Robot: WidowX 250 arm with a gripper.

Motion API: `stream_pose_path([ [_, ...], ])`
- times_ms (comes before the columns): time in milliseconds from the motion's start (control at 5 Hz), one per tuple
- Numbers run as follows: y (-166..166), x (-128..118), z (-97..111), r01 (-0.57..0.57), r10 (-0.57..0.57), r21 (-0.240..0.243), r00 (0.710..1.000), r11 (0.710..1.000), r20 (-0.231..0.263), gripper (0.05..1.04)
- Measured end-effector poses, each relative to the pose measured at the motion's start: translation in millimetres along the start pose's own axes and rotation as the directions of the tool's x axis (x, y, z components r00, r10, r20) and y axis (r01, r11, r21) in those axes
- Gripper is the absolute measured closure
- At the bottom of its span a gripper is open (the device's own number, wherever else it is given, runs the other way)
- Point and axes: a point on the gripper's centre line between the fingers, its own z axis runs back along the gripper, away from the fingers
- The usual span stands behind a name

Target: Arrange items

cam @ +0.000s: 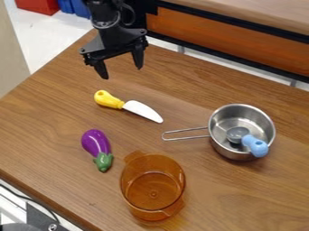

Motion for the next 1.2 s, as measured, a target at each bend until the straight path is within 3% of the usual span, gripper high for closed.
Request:
stream_pose_path([
  [200, 5.1, -8.3, -9.9, -0.013, 0.014, 0.02, 0.999, 1.0, -0.034, 0.085],
  [400, 14.3, -8.5, -13.8, -0.149, 0.15, 0.036, 0.989, 0.988, -0.015, 0.085],
  [600, 19.8, -6.6, -14.1, -0.306, 0.306, 0.062, 0.952, 0.95, 0.009, 0.085],
  [800, 27.9, -8.4, -20.5, -0.485, 0.48, 0.108, 0.874, 0.868, 0.068, 0.085],
  [1200, 35.7, -11.5, -53.4, -0.653, 0.647, 0.176, 0.756, 0.736, 0.097, 0.085],
])
